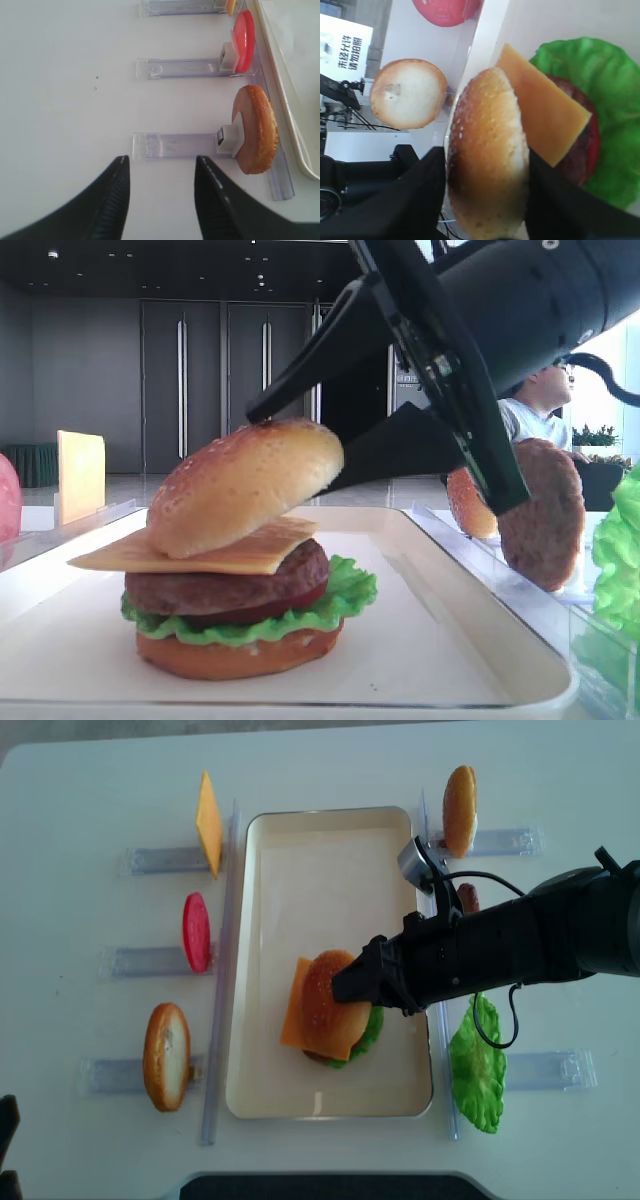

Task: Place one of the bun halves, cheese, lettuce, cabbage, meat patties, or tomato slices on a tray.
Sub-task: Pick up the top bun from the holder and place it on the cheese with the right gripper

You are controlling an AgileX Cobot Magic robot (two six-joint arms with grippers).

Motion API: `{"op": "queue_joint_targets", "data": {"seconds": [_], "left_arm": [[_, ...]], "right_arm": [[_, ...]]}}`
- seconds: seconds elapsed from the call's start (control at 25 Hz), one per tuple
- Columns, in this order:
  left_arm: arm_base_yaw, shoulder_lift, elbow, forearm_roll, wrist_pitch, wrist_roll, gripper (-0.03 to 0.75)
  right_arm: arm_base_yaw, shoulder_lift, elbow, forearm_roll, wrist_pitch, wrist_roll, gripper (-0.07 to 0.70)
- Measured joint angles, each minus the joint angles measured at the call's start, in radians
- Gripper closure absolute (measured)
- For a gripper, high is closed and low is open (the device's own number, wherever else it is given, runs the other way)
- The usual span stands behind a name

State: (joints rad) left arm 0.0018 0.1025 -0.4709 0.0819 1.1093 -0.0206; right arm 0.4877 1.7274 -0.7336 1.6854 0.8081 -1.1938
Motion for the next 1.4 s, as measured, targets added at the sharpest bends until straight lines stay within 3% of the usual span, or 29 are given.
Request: {"op": "queue_joint_targets", "data": {"seconds": [0.16, 0.28, 0.4, 0.6, 1.04, 1.4], "left_arm": [[0.000, 0.000, 0.000, 0.000, 0.000, 0.000, 0.389], [0.000, 0.000, 0.000, 0.000, 0.000, 0.000, 0.390], [0.000, 0.000, 0.000, 0.000, 0.000, 0.000, 0.391], [0.000, 0.000, 0.000, 0.000, 0.000, 0.000, 0.393], [0.000, 0.000, 0.000, 0.000, 0.000, 0.000, 0.396], [0.000, 0.000, 0.000, 0.000, 0.000, 0.000, 0.398]], "right_arm": [[0.001, -0.032, 0.000, -0.055, -0.047, 0.013, 0.304], [0.001, -0.094, 0.000, -0.106, -0.121, 0.035, 0.304], [0.007, -0.157, 0.000, -0.186, -0.188, 0.126, 0.302], [0.039, -0.178, 0.000, -0.290, -0.206, 0.233, 0.302], [0.182, -0.179, -0.002, -0.330, -0.361, 0.246, 0.302], [0.190, -0.181, -0.013, -0.345, -0.371, 0.249, 0.371]]}}
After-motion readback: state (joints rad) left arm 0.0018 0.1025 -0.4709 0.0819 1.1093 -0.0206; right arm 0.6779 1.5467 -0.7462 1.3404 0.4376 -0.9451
